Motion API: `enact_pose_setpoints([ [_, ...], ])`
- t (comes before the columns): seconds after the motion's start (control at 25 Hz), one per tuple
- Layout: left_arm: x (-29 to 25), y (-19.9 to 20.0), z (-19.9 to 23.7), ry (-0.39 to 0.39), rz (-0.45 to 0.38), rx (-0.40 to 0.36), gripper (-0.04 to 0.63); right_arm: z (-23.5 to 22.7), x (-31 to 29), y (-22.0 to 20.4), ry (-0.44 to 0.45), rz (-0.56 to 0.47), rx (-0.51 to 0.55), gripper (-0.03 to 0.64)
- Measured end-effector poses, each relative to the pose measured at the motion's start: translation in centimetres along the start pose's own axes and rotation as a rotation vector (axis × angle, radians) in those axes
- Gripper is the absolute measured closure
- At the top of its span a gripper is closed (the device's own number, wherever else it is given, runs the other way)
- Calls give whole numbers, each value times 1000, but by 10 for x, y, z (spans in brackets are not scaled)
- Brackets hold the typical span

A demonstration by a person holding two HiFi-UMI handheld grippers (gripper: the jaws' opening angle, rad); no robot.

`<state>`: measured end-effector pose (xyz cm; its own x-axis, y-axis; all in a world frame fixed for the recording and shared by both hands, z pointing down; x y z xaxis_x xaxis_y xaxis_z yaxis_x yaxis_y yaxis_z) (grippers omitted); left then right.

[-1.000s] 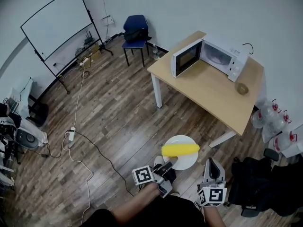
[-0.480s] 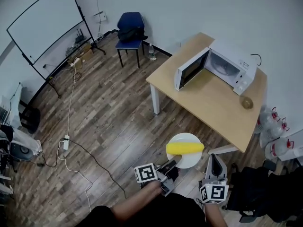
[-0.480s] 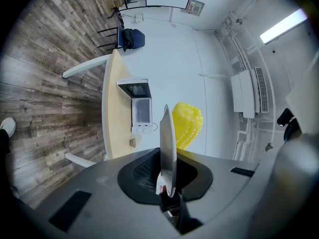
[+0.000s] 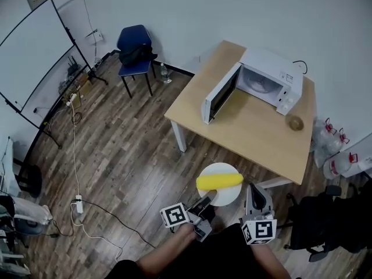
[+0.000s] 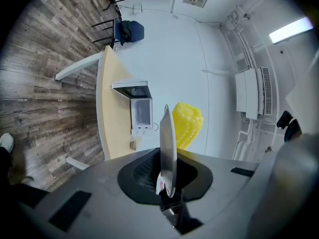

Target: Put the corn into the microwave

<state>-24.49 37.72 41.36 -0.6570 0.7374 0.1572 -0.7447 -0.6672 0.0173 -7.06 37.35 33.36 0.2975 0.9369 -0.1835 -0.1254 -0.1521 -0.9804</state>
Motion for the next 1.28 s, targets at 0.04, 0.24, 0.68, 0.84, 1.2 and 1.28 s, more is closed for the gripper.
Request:
enact_pose_setpoints([
  [0.04,-3,4,-1,-6,1,7,569,1,-3,0,4,1,6,557],
  [0.24,-22,23,3,-6,19,-4,569,-7,-20,2,-11,-2,-3,557],
  [0.68,-107,64,20,16,11,-18,569,-72,-101,-6,-16,-29,-40,557],
  [0.84,-158,83,33,33,22,-33,569,-106,-145,-4,-12,-24,-43,557],
  [1.2,-272,113,64,48,49,-16,569,-195,-225,-8,-27,45,-61,557],
  [1.28,-294,118,69,45,52,-17,568,-211,-239,-8,-33,52,-67,557],
])
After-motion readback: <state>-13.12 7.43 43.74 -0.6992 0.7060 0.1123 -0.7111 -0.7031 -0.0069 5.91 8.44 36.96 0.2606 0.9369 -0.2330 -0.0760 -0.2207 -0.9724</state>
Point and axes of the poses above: the fingertips, and each gripper's own axes: x backward along the fingers, z to its left, y out of its top, the point moved 6 cm from there along x, backward along the fingers, and after that the axes turned 4 degrees about -y, right-handed, at the moved point
